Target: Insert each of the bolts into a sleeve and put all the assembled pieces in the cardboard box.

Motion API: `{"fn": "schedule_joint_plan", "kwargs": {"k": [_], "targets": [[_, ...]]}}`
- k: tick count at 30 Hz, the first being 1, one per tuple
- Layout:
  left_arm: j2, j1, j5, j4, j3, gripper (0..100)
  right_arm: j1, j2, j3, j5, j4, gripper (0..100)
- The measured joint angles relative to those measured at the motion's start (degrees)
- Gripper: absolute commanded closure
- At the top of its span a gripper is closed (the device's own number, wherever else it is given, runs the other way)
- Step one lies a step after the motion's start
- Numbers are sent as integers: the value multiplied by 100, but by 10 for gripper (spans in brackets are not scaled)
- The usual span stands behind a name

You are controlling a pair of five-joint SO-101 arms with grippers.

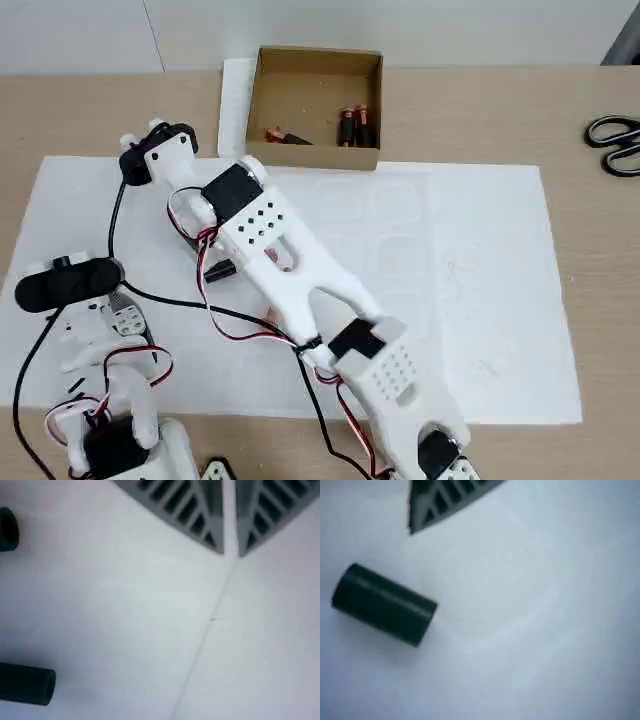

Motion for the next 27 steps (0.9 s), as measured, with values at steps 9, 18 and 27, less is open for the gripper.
{"fn": "schedule_joint_plan", "kwargs": {"k": [9,18,27], "targets": [[0,0,0,0,0,994,141,-79,88,993,0,835],[0,0,0,0,0,994,105,440,88,3376,0,833],[0,-9,9,0,0,994,-325,967,88,3833,-26,833]]}}
